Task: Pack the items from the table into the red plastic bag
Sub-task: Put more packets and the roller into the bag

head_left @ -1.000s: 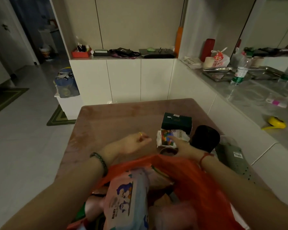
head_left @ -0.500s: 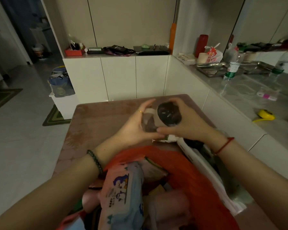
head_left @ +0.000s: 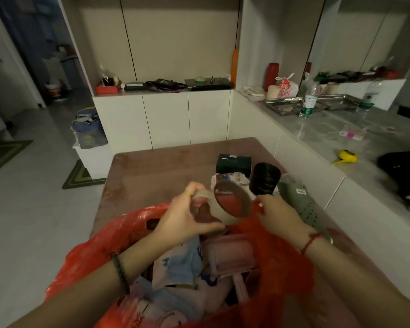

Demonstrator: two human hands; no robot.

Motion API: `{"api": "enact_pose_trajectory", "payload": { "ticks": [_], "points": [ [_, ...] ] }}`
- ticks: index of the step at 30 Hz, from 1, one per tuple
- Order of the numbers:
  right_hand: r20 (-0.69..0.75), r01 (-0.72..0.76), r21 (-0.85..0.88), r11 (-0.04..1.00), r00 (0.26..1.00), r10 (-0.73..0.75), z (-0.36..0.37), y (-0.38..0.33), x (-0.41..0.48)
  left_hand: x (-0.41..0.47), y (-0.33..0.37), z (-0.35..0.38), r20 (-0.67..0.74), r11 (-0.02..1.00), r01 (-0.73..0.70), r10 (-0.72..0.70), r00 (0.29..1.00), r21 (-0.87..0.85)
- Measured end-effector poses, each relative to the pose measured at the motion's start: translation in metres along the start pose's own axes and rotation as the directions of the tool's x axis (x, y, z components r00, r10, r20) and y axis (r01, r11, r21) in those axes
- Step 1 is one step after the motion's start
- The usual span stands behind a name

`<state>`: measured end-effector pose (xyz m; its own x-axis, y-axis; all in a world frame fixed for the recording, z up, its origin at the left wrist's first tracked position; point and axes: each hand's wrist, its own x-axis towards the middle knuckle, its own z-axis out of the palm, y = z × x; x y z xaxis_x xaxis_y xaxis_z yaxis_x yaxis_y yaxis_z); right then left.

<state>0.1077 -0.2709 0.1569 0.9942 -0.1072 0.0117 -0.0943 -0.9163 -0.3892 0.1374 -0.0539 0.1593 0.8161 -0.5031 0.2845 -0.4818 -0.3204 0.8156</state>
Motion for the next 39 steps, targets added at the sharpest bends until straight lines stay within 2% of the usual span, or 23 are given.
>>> {"api": "enact_pose_trajectory", "payload": {
  "ticks": [2, 4, 5, 7, 8, 12, 14, 15, 17, 18, 20, 21, 23, 25, 26, 27, 28, 30, 32, 33, 35, 39],
  "points": [
    [-0.119, -0.059, 0.086, 0.995, 0.991, 0.069, -0.001, 0.012, 0.002, 0.002, 0.003, 0.004, 0.093, 0.961, -0.035, 0.01, 0.996, 0.275],
    [-0.161, -0.064, 0.256, 0.965, 0.981, 0.108, -0.007, 0.016, -0.001, 0.011, 0.009, 0.008, 0.148, 0.891, -0.065, -0.002, 0.989, 0.45],
    [-0.163, -0.063, 0.346, 0.936, 0.979, 0.126, -0.011, 0.015, -0.003, 0.017, 0.01, 0.011, 0.202, 0.827, -0.11, -0.005, 0.979, 0.552],
    [-0.17, -0.056, 0.522, 0.851, 0.971, 0.168, -0.016, 0.01, -0.006, 0.027, 0.007, 0.023, 0.336, 0.636, -0.251, -0.015, 0.942, 0.73],
    [-0.175, -0.05, 0.586, 0.809, 0.967, 0.187, -0.018, 0.008, -0.007, 0.032, 0.004, 0.028, 0.38, 0.571, -0.299, -0.025, 0.925, 0.765],
    [-0.107, -0.062, 0.735, 0.675, 0.973, 0.205, -0.021, 0.001, -0.011, 0.046, -0.007, 0.038, 0.41, 0.438, -0.318, -0.132, 0.902, 0.841],
    [-0.05, -0.08, 0.739, 0.669, 0.984, 0.173, -0.02, 0.0, -0.016, 0.046, -0.01, 0.038, 0.457, 0.359, -0.383, -0.146, 0.877, 0.851],
    [-0.015, -0.095, 0.725, 0.683, 0.988, 0.154, -0.02, 0.003, -0.018, 0.044, -0.011, 0.037, 0.495, 0.354, -0.434, -0.1, 0.863, 0.829],
    [0.114, -0.166, 0.702, 0.693, 0.986, 0.12, -0.02, 0.011, -0.02, 0.04, -0.014, 0.032, 0.533, 0.423, -0.544, 0.157, 0.832, 0.725],
    [0.206, -0.214, 0.69, 0.691, 0.974, 0.096, -0.02, 0.017, -0.022, 0.041, -0.015, 0.028, 0.508, 0.431, -0.569, 0.259, 0.822, 0.701],
    [0.365, -0.287, 0.669, 0.686, 0.931, 0.034, -0.02, 0.03, -0.019, 0.047, -0.018, 0.018, 0.388, 0.503, -0.511, 0.334, 0.859, 0.697],
    [0.426, -0.306, 0.662, 0.684, 0.904, -0.007, -0.021, 0.035, -0.017, 0.051, -0.018, 0.014, 0.355, 0.547, -0.451, 0.279, 0.892, 0.705],
    [0.539, -0.303, 0.62, 0.723, 0.835, -0.112, -0.026, 0.04, -0.009, 0.062, -0.024, 0.01, 0.398, 0.591, -0.375, 0.098, 0.912, 0.714],
    [0.633, -0.257, 0.551, 0.794, 0.749, -0.196, -0.037, 0.045, 0.003, 0.071, -0.03, 0.009, 0.493, 0.642, -0.376, -0.002, 0.87, 0.668],
    [0.653, -0.236, 0.519, 0.822, 0.729, -0.203, -0.041, 0.048, 0.011, 0.074, -0.032, 0.008, 0.519, 0.677, -0.368, -0.023, 0.855, 0.637],
    [0.638, -0.228, 0.506, 0.832, 0.748, -0.183, -0.044, 0.052, 0.021, 0.077, -0.035, 0.007, 0.52, 0.71, -0.346, -0.035, 0.853, 0.614],
    [0.591, -0.255, 0.516, 0.818, 0.797, -0.124, -0.046, 0.056, 0.036, 0.081, -0.039, 0.005, 0.512, 0.738, -0.314, -0.05, 0.857, 0.598],
    [0.432, -0.294, 0.562, 0.774, 0.901, 0.028, -0.04, 0.059, 0.075, 0.089, -0.046, 0.003, 0.502, 0.818, -0.246, -0.059, 0.863, 0.52],
    [0.283, -0.238, 0.457, 0.857, 0.952, 0.114, -0.023, 0.055, 0.117, 0.097, -0.05, 0.0, 0.503, 0.886, -0.197, -0.047, 0.863, 0.42],
    [0.245, -0.187, 0.359, 0.914, 0.964, 0.101, -0.01, 0.054, 0.137, 0.101, -0.052, 0.0, 0.508, 0.908, -0.175, -0.047, 0.86, 0.38],
    [0.258, -0.046, 0.135, 0.99, 0.966, 0.01, 0.021, 0.054, 0.175, 0.105, -0.057, -0.002, 0.506, 0.938, -0.125, -0.061, 0.86, 0.324],
    [0.344, 0.165, -0.178, 0.97, 0.934, -0.096, 0.088, 0.056, 0.233, 0.112, -0.071, -0.006, 0.458, 0.969, -0.026, -0.094, 0.884, 0.247]
  ]
}}
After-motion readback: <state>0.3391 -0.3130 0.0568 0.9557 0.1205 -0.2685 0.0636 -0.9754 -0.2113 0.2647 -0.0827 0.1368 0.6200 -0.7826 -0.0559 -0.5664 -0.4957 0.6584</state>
